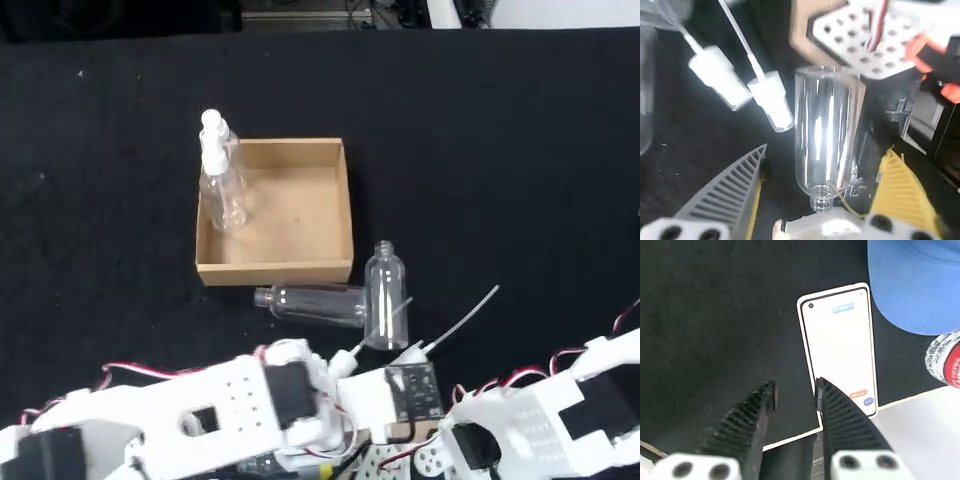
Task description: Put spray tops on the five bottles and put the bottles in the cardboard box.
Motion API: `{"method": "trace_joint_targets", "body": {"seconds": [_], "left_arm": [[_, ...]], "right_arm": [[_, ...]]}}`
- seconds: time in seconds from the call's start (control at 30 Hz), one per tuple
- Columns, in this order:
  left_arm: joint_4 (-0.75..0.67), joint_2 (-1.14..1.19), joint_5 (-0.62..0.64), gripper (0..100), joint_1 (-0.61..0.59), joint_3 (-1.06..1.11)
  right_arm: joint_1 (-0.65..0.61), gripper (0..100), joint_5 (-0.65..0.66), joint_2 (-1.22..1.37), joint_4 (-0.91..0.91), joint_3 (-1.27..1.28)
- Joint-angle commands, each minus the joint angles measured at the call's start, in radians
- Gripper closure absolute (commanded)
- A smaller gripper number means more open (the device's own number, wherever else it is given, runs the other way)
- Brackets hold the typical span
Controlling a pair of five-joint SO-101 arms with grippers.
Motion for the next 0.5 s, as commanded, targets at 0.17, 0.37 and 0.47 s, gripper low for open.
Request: {"method": "trace_joint_targets", "body": {"seconds": [0.17, 0.37, 0.47], "left_arm": [[-0.192, 0.227, 0.011, 67, 0.005, 0.013], [-0.296, 0.227, 0.005, 68, 0.005, 0.101], [-0.330, 0.227, 0.005, 68, 0.005, 0.156]], "right_arm": [[0.018, 88.8, 0.006, -0.005, 0.014, -0.079], [0.017, 88.8, 0.008, -0.005, 0.012, -0.079], [0.015, 88.8, 0.008, -0.005, 0.012, -0.079]]}}
